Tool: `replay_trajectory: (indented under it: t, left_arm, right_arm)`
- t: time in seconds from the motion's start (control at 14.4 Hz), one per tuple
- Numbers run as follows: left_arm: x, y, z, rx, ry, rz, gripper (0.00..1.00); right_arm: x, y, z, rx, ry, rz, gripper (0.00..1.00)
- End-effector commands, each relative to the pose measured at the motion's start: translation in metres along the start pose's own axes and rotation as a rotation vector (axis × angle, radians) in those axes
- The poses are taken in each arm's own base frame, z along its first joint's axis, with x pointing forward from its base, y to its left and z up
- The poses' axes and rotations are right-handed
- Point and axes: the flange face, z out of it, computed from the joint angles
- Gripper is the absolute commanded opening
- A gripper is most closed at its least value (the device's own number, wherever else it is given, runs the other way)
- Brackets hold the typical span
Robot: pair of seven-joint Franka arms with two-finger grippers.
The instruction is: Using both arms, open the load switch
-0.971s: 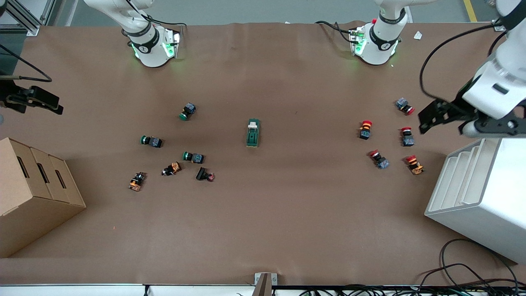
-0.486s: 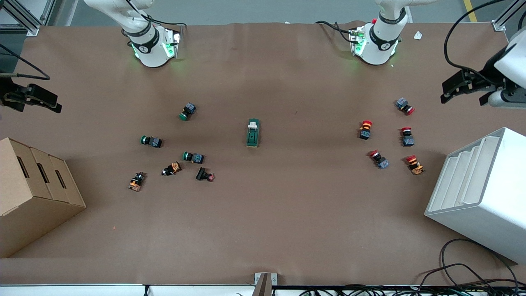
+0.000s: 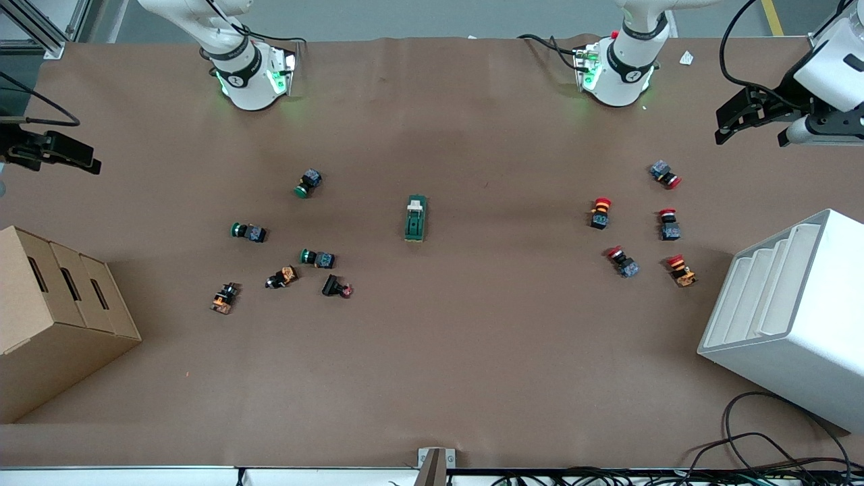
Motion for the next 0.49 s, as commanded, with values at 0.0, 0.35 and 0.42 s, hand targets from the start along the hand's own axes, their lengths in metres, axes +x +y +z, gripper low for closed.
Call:
replay_trajectory:
  t: [0.0, 0.35, 0.42]
  left_arm:
    - [0.001, 0.0, -0.006, -0.013, 0.024, 0.0, 1.0]
    - [0.005, 0.002, -0.005, -0.013, 0.023, 0.012, 1.0]
    - [0.006, 0.002, -0.004, -0.014, 0.021, 0.011, 1.0]
  right_arm:
    - [-0.016, 0.002, 0.0, 0.015, -0.001, -0.001, 1.0]
    - [-0.037, 0.002, -0.002, 0.016, 0.005, -0.002, 1.0]
    - [-0.041, 0.001, -0.003, 0.017, 0.005, -0.004, 1.0]
